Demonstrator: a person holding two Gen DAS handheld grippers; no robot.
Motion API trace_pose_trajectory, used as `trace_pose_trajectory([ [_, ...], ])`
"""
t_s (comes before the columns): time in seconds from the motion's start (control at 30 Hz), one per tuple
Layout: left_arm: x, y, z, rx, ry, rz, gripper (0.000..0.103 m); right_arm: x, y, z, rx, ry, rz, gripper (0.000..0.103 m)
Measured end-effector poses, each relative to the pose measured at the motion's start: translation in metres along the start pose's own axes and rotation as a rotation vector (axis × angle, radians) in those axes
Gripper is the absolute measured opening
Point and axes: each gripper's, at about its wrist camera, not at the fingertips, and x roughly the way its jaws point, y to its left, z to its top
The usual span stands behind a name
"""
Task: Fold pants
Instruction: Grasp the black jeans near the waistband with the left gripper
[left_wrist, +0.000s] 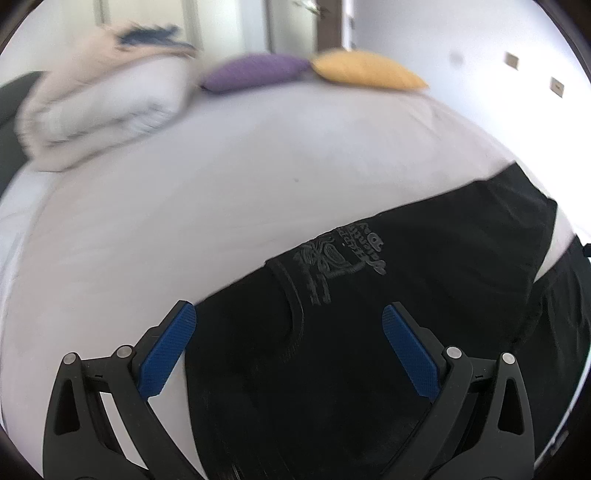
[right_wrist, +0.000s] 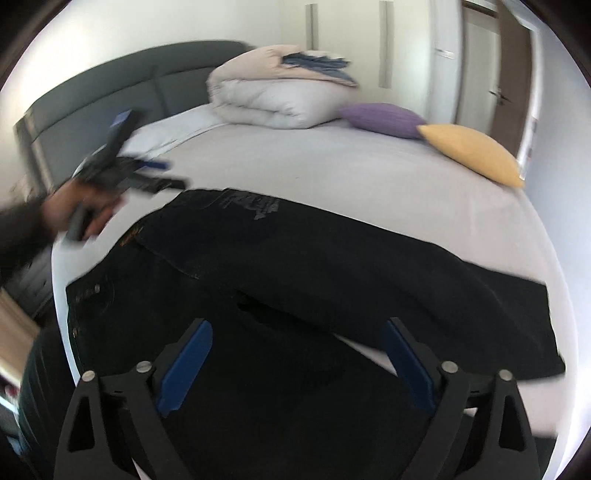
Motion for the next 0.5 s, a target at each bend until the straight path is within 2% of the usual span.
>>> trace_pose_trajectory([
  [0.13, 0.042, 0.002, 0.017, 0.107, 0.073, -0.039, 0.103, 0.022, -0.013, 0.006, -0.028, 0.042, 0.054, 0.083],
  [0.27, 0.080, 0.015, 0.024, 0.134, 0.157, -0.109, 0.103, 0.038, -0.019, 0.010, -0.030, 0.057, 0.102, 0.078],
  [0.37, 0.100, 0.029, 0.028, 0.110, 0.192, -0.165, 0.093, 0.047, -0.020, 0.014, -0.024, 0.060, 0.136, 0.077],
  [0.43, 0.112, 0.035, 0.027, 0.093, 0.216, -0.207, 0.080, 0.052, -0.019, 0.016, -0.031, 0.063, 0.153, 0.077],
  [0.5, 0.126, 0.042, 0.028, 0.084, 0.248, -0.217, 0.078, 0.058, -0.017, 0.020, -0.044, 0.066, 0.155, 0.077],
])
